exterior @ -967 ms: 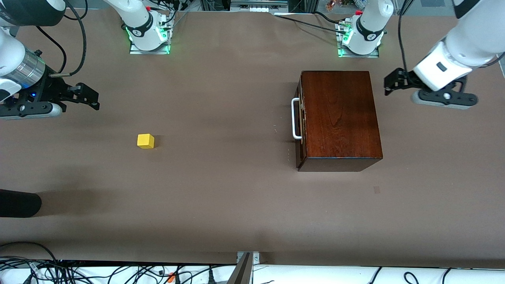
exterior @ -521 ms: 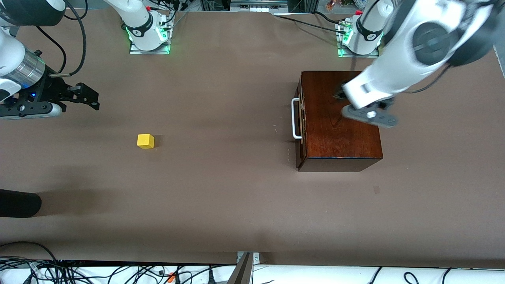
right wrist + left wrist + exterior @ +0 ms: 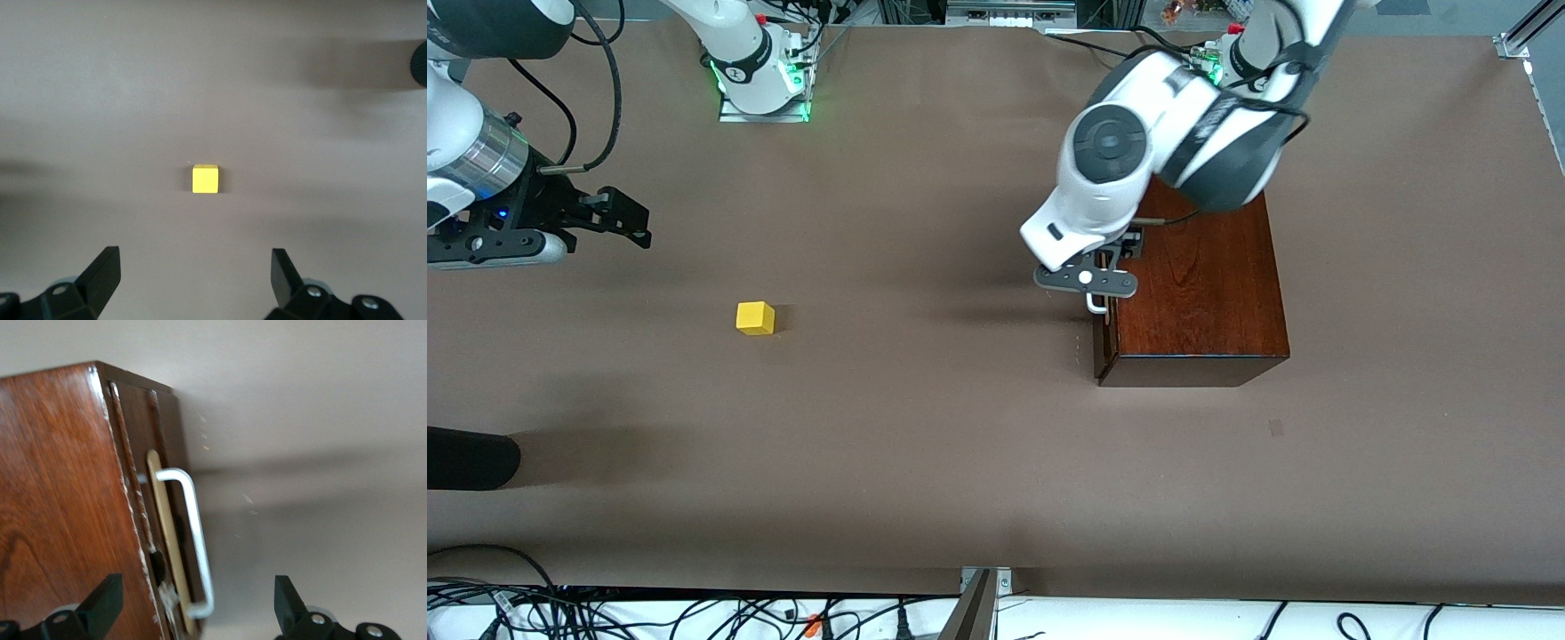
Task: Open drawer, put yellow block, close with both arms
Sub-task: 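Reach the left gripper to the white drawer handle and grasp it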
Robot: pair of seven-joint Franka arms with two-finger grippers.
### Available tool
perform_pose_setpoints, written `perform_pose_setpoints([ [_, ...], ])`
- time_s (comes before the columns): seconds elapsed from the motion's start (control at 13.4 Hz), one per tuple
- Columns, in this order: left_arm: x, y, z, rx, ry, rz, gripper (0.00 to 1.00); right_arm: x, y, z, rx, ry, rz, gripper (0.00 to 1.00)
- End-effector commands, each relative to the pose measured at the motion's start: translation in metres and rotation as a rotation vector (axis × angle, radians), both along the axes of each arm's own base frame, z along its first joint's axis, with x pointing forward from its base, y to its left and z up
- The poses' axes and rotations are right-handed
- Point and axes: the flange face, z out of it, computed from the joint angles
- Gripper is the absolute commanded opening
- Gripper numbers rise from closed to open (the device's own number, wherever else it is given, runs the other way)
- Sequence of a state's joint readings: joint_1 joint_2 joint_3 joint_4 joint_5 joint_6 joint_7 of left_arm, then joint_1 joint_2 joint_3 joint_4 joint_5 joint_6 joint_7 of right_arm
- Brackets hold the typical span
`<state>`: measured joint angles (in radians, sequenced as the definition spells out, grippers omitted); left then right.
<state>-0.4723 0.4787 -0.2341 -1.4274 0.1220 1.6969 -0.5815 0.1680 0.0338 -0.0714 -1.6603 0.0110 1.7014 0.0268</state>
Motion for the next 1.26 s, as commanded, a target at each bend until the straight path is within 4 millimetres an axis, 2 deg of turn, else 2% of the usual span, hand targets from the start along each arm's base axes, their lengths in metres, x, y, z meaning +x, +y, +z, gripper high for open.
perform_pose_setpoints([
  [0.0, -0.013, -0.037, -0.041, 0.137, -0.067, -0.031, 1.00, 0.001, 0.000, 0.004, 0.004, -0.003, -0.009, 1.00],
  [0.15, -0.020, -0.047, -0.064, 0.175, -0.071, 0.039, 1.00, 0.001, 0.000, 0.003, 0.004, -0.002, -0.009, 1.00],
  [0.3, -0.020, -0.048, -0.084, 0.205, -0.067, 0.053, 1.00, 0.001, 0.000, 0.004, 0.003, -0.003, -0.009, 1.00],
  [0.37, -0.019, -0.047, -0.090, 0.241, -0.105, 0.030, 1.00, 0.001, 0.000, 0.003, 0.003, -0.002, -0.009, 1.00],
  [0.45, -0.026, -0.054, -0.099, 0.281, -0.134, -0.011, 1.00, 0.001, 0.001, 0.003, 0.004, -0.002, -0.007, 1.00],
  [0.67, -0.034, -0.063, -0.118, 0.291, -0.164, 0.014, 1.00, 0.000, 0.002, 0.005, 0.003, -0.003, -0.004, 1.00],
  [0.82, -0.035, -0.066, -0.126, 0.287, -0.164, 0.014, 1.00, 0.000, 0.001, 0.003, 0.003, 0.003, -0.005, 1.00],
  [1.19, -0.031, -0.057, -0.133, 0.300, -0.156, 0.025, 1.00, 0.000, 0.000, 0.003, 0.002, 0.004, -0.007, 1.00],
])
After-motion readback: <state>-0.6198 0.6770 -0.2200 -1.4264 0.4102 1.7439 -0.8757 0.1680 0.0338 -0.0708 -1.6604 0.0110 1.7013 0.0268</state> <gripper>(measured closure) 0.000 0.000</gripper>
